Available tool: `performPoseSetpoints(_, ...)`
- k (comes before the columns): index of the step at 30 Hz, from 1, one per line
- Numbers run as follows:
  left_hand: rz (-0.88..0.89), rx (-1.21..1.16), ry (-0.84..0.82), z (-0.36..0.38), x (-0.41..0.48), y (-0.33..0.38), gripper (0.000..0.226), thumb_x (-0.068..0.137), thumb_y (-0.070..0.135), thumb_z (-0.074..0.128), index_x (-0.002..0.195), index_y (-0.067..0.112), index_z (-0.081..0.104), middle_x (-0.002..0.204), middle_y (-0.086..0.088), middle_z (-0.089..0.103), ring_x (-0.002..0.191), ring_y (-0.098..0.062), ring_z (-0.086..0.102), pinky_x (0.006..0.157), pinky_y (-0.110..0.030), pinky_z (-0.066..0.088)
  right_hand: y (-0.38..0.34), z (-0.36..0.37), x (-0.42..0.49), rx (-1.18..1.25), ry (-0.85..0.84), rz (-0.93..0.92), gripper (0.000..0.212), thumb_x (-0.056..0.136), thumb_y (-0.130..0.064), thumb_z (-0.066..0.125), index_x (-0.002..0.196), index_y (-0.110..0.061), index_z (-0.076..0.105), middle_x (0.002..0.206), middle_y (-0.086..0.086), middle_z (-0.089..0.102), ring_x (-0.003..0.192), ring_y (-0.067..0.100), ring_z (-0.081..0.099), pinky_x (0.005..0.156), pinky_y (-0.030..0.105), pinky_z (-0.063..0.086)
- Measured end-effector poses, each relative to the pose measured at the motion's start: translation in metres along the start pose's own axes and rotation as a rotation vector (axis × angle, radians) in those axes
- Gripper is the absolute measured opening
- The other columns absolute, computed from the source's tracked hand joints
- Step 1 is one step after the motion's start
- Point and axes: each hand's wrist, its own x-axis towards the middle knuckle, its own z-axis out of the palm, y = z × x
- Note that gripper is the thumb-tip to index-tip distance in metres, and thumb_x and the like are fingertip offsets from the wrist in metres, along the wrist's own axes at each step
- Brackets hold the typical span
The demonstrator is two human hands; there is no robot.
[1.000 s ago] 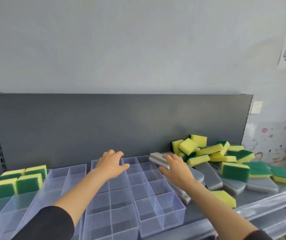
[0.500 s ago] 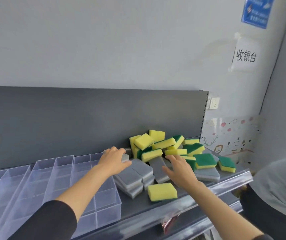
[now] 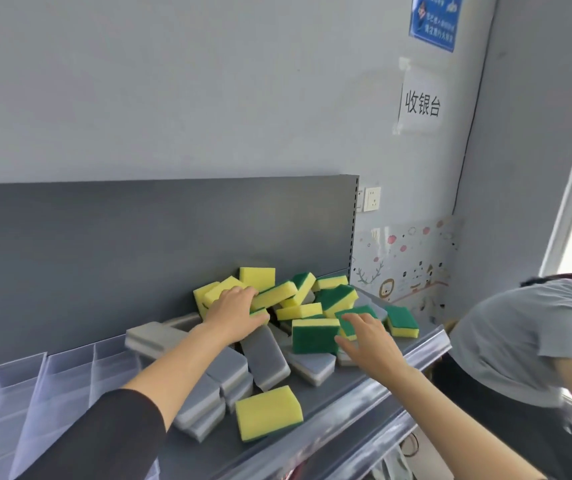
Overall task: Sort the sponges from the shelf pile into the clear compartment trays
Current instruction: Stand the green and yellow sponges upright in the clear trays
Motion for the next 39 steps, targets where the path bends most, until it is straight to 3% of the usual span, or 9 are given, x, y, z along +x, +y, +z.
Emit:
performPoseSetpoints(10,0.112,-0.078,0.005,0.032,0.076,0.021,0.066,0.087,0.039,0.058,0.142,0.014,0.031,0.145,-0.003,0.04,0.133,-0.022,0.035,0.106,-0.036,0.035,0.028,0.011,0.042,0.018,-0.118,-0.008,0.06,0.088,-0.039,0.055,0.14,-0.022,0.032,0.141,0.001,0.043,0.13,0.018,0.039,0.106,0.033,0.037)
performPoseSetpoints(18,0.111,-0.044,-0.003,0.053,0.105,0.026,0.07,0.084,0.04,0.063,0.141,0.015,0.032,0.143,-0.002,0.043,0.132,-0.022,0.039,0.102,-0.035,0.039,0.029,0.022,0.059,0.007,-0.192,-0.047,0.057,0.085,-0.035,0.059,0.138,-0.027,0.038,0.131,-0.003,0.051,0.122,0.015,0.042,0.1,0.034,0.04)
performPoseSetpoints(21,0.111,-0.054,0.028,0.053,0.107,0.026,0.052,0.088,0.034,0.059,0.133,0.015,0.041,0.133,-0.003,0.052,0.12,-0.021,0.049,0.093,-0.033,0.046,0.029,0.023,0.061,0.009,-0.194,-0.029,0.049,0.087,-0.031,0.059,0.133,-0.026,0.044,0.115,-0.002,0.052,0.112,0.017,0.049,0.094,0.032,0.042)
performPoseSetpoints(25,0.129,-0.154,0.115,0.042,0.103,0.027,0.034,0.088,0.031,0.058,0.118,0.016,0.05,0.113,-0.002,0.061,0.103,-0.021,0.057,0.078,-0.032,0.047,0.03,0.019,0.061,0.09,-0.167,-0.016,0.041,0.086,-0.029,0.06,0.125,-0.025,0.05,0.112,0.0,0.054,0.102,0.016,0.052,0.09,0.029,0.043)
performPoseSetpoints(30,0.108,-0.328,0.211,0.01,0.089,0.023,0.033,0.084,0.03,0.063,0.111,0.016,0.05,0.099,-0.004,0.059,0.097,-0.025,0.053,0.077,-0.035,0.044,0.021,0.0,0.059,0.235,-0.137,-0.003,0.033,0.086,-0.022,0.06,0.117,-0.02,0.052,0.099,-0.002,0.053,0.095,0.017,0.054,0.084,0.03,0.047)
performPoseSetpoints(35,0.078,-0.351,0.278,-0.014,0.065,0.019,0.034,0.084,0.03,0.063,0.109,0.014,0.048,0.093,-0.004,0.054,0.09,-0.026,0.048,0.077,-0.036,0.043,0.002,-0.016,0.049,0.373,-0.066,-0.016,0.025,0.084,-0.019,0.061,0.108,-0.015,0.054,0.097,0.005,0.059,0.092,0.021,0.057,0.076,0.027,0.047)
performPoseSetpoints(39,0.062,-0.344,0.313,-0.026,0.041,0.016,0.033,0.083,0.03,0.064,0.108,0.014,0.049,0.091,-0.004,0.055,0.089,-0.026,0.049,0.076,-0.037,0.044,-0.011,-0.021,0.035,0.435,-0.031,-0.053,0.019,0.086,-0.019,0.059,0.103,-0.018,0.052,0.086,-0.005,0.055,0.078,0.009,0.053,0.058,0.012,0.041)
